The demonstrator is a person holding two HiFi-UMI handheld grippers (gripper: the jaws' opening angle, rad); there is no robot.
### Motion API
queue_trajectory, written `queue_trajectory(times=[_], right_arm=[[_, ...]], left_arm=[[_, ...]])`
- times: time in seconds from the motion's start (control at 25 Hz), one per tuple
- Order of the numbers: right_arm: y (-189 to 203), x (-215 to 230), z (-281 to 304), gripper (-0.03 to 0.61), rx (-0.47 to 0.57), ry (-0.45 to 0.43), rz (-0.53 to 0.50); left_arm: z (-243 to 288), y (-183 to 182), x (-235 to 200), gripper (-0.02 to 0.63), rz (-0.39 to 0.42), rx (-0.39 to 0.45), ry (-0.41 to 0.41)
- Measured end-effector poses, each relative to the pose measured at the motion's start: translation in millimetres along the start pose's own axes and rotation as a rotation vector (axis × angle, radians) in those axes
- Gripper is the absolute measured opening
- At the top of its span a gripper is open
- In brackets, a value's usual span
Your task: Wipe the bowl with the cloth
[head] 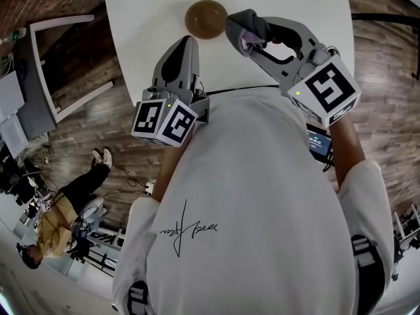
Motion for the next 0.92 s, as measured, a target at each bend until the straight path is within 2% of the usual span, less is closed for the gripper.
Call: queue_trajectory(times=[0.4, 0.92], right_arm=[[1, -1, -15, 0.179, -0.003, 0.019, -0.014], [3, 1, -23, 0.178, -0.001, 0.029, -0.033]], left_arm=[[3, -13, 19, -0.008, 0.011, -0.004, 0.053], [-9, -2, 26, -0.008, 0.011, -0.061, 0.049]])
Point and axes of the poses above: the fingertips, and each gripper's own axes: z forward along the fingers, x to its right, y out of its underside, the point moved 6 cm from there along -z, backward along the fingers, and after that the axes turned 7 degrees about y, right-handed, at the moved point
